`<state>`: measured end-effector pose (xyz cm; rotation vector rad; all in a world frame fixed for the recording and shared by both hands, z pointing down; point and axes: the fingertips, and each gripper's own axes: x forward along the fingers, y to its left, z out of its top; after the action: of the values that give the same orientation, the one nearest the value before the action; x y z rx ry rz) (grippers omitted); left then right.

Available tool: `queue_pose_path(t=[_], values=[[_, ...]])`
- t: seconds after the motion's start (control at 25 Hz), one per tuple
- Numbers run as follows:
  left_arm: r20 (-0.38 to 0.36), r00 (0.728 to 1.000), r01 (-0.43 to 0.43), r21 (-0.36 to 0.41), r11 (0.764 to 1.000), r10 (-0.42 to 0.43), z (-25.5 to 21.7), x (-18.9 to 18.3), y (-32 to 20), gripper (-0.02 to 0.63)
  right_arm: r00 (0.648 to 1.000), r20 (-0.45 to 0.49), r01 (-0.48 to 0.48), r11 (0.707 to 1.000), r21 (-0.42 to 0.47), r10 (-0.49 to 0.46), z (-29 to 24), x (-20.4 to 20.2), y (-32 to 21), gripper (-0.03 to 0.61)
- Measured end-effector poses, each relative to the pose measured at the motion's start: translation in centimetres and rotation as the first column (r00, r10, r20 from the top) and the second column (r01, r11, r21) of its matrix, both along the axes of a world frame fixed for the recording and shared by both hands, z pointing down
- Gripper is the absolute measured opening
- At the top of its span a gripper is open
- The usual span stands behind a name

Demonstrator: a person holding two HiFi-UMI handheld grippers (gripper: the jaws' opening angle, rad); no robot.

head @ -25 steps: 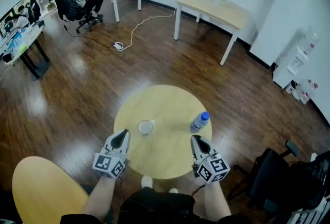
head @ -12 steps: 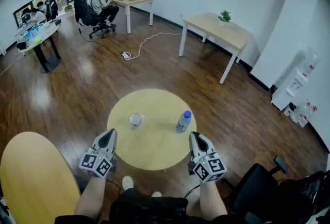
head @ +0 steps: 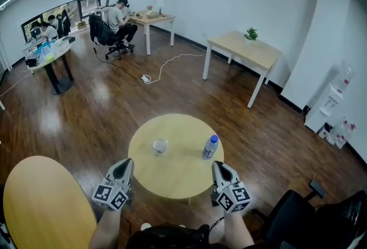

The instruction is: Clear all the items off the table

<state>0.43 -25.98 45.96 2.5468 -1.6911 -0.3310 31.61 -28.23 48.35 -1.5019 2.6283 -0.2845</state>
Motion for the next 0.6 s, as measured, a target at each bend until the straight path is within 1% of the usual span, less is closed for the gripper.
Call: queue_pose_path(t=[0.08, 0.32, 0.6], values=[[0.014, 1.0, -0.006, 0.01, 1.0, 0.006, -0.3, -0.2, 0.4, 0.0, 1.0, -0.009, 0.002, 1.0, -0.001, -0.002, 0.0, -0.5, 0.2, 0.0], [0.016, 1.0, -0.007, 0.015, 1.0, 0.007, -0.8, -2.2, -0.3, 0.0, 1.0, -0.006, -0.016, 1.0, 0.019, 0.016, -0.7, -1.1, -0.5, 0.0], [-0.001, 1.0, 0.009, 0.038, 0.999, -0.009, -2.0, -4.9, -1.3, 0.0, 0.999, -0.028, -0.019, 0.998, 0.057, 0.021, -2.5, -2.4, -1.7, 0.001]])
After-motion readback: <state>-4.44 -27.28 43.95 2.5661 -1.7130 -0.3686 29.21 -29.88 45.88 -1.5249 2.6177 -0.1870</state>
